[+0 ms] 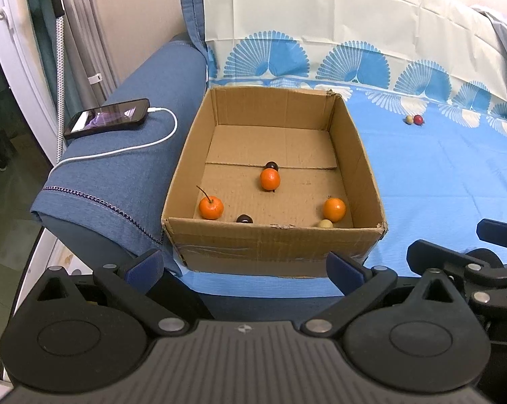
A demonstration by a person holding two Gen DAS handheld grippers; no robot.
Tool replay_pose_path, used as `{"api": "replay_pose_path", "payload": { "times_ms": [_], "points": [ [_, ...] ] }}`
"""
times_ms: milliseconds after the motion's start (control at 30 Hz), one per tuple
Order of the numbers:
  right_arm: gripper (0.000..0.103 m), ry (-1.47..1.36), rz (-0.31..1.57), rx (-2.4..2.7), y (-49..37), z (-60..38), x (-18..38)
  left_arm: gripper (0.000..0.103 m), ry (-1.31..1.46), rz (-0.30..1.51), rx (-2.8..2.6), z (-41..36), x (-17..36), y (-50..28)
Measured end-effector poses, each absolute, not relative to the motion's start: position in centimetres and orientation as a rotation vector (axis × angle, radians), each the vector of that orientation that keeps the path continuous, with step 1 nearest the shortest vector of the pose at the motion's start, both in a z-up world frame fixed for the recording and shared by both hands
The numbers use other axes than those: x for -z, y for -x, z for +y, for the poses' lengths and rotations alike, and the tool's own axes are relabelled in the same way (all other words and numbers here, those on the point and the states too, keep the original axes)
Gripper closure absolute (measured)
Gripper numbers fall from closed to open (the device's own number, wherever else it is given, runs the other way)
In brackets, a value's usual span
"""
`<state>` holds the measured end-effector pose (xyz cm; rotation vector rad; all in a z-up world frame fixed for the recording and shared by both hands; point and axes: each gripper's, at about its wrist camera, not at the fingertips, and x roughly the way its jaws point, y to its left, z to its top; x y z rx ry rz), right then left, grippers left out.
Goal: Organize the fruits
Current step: 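Raise both open tools away from the box toward the remaining fruits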
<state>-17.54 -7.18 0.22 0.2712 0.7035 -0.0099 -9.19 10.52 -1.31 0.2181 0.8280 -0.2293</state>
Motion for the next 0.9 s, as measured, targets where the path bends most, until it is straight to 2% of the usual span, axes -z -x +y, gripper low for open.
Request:
{"api": "replay_pose_path", "payload": {
  "times_ms": [900],
  "points": [
    [0.001, -0.357, 0.742, 0.010, 15.4, -10.2, 2.6, 0.000, -0.270, 0.925, 0.233, 7.0, 3.6, 5.5]
  ]
}}
